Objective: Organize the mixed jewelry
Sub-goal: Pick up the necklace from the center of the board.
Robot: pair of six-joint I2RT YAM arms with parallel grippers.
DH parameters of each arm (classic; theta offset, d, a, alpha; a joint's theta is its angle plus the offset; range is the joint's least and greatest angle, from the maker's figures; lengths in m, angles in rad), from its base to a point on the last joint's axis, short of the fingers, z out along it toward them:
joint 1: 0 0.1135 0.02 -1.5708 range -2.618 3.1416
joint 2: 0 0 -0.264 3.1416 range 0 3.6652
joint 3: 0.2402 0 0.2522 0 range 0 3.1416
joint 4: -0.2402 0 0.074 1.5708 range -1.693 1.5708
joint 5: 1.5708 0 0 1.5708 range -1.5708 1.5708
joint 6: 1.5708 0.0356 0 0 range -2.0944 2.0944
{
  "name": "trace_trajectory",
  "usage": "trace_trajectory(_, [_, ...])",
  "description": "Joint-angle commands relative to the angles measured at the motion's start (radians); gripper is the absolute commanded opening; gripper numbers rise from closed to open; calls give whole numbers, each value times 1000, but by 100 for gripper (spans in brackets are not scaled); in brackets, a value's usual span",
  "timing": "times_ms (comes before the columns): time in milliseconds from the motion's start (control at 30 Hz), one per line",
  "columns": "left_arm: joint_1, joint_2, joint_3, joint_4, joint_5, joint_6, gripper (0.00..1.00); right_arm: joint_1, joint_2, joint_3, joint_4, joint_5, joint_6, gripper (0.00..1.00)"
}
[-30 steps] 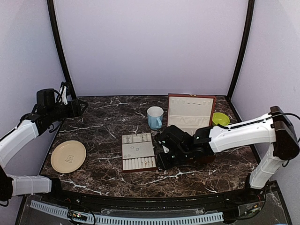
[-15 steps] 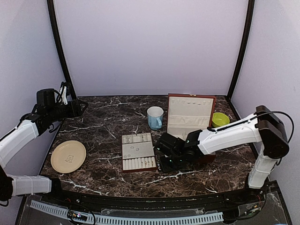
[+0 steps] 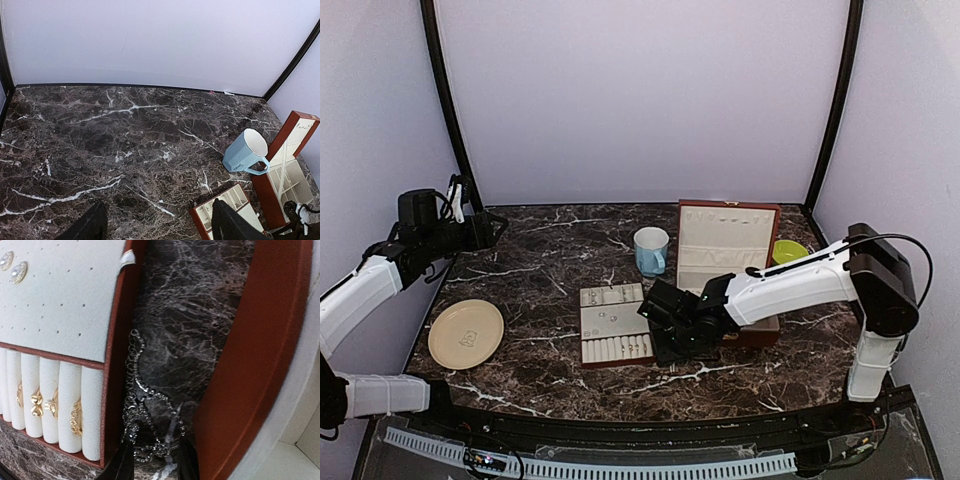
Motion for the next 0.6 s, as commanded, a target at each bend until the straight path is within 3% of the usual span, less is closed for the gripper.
trace_trajectory(0, [3,-12,-14,20,8,-3,74,-4,19,36,-68,74,52,30])
trace_trajectory(400, [4,-21,-15,21,8,-1,74,24,81,91,-98,68,39,28])
trace_trajectory(567, [4,-24,-16,21,6,-1,73,33,78,59,-119,59,73,14])
